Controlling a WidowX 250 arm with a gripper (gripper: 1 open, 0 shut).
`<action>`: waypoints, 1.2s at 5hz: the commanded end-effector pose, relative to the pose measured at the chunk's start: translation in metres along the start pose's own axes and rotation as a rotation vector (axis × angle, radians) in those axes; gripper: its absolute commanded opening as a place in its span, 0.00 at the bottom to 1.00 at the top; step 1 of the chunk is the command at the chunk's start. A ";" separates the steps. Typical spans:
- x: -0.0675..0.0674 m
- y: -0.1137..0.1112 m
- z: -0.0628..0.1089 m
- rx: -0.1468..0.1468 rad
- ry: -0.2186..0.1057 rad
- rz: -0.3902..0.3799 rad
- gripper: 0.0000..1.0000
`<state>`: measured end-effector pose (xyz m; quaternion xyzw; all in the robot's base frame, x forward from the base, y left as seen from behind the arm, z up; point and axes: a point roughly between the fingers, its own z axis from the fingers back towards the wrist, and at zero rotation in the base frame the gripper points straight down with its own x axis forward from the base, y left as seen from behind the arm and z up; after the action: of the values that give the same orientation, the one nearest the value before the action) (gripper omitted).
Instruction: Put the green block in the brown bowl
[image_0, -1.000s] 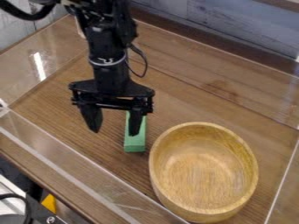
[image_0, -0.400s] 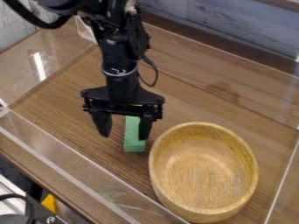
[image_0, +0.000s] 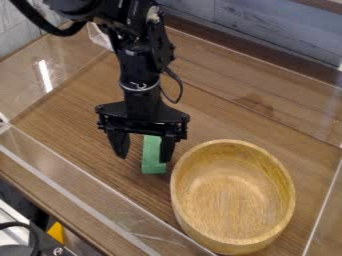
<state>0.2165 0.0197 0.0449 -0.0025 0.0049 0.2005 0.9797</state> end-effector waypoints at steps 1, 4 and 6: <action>0.008 -0.005 0.007 -0.007 -0.035 -0.024 1.00; 0.014 -0.007 0.010 -0.014 -0.041 -0.048 1.00; 0.017 -0.006 0.008 -0.018 -0.040 -0.050 1.00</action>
<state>0.2277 0.0184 0.0460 -0.0060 -0.0011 0.1727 0.9849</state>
